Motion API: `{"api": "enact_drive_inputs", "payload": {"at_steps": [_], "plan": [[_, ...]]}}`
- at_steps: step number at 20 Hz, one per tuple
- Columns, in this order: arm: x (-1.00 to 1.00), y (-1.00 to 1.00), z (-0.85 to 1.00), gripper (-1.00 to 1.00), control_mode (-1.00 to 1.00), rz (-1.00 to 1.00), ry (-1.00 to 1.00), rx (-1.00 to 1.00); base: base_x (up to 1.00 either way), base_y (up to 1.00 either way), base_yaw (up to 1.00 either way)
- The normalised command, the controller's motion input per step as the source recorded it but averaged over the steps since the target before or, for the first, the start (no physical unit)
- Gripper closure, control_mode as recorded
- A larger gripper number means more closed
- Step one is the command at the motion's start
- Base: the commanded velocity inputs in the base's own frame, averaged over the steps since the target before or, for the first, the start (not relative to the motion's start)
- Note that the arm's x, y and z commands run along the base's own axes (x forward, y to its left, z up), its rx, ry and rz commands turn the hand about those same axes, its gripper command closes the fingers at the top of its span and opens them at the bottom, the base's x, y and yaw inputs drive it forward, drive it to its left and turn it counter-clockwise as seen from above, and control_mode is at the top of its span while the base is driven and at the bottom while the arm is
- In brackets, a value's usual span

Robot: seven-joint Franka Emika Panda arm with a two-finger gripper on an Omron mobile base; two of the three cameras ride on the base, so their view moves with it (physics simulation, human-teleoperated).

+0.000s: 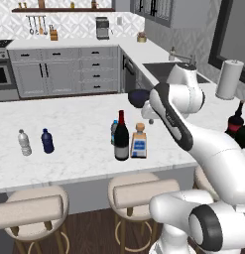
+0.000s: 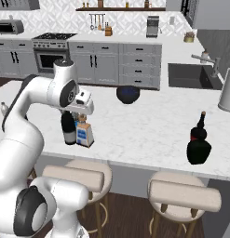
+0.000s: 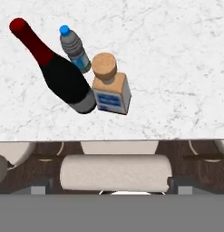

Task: Move the plastic bottles in the middle to the plastics group, and the glass bottles in the middle to the glass group.

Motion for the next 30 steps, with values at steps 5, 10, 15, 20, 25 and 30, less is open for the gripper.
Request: {"api": "enact_drive_inputs", "payload": {"at_steps": [5, 10, 15, 20, 25, 30], "plan": [[0.29, 0.56, -0.03, -1.00, -1.00, 0.00, -0.01, 0.17, 0.00, 0.00, 0.00], [0.16, 0.69, 0.00, -1.00, -1.00, 0.08, -0.02, 0.00, 0.00, 0.00, 0.00], [0.25, 0.46, 0.00, -1.00, -1.00, 0.20, -0.03, -0.06, 0.00, 0.00, 0.00], [0.49, 0.10, -0.08, -1.00, -1.00, 0.16, 0.00, -0.11, 0.00, 0.00, 0.00], [0.29, 0.00, -0.03, -1.00, -1.00, 0.03, 0.00, -0.05, 0.00, 0.00, 0.00], [0.22, 0.00, -0.13, -1.00, -1.00, 0.00, -0.06, -0.03, 0.00, 0.00, 0.00]]}}
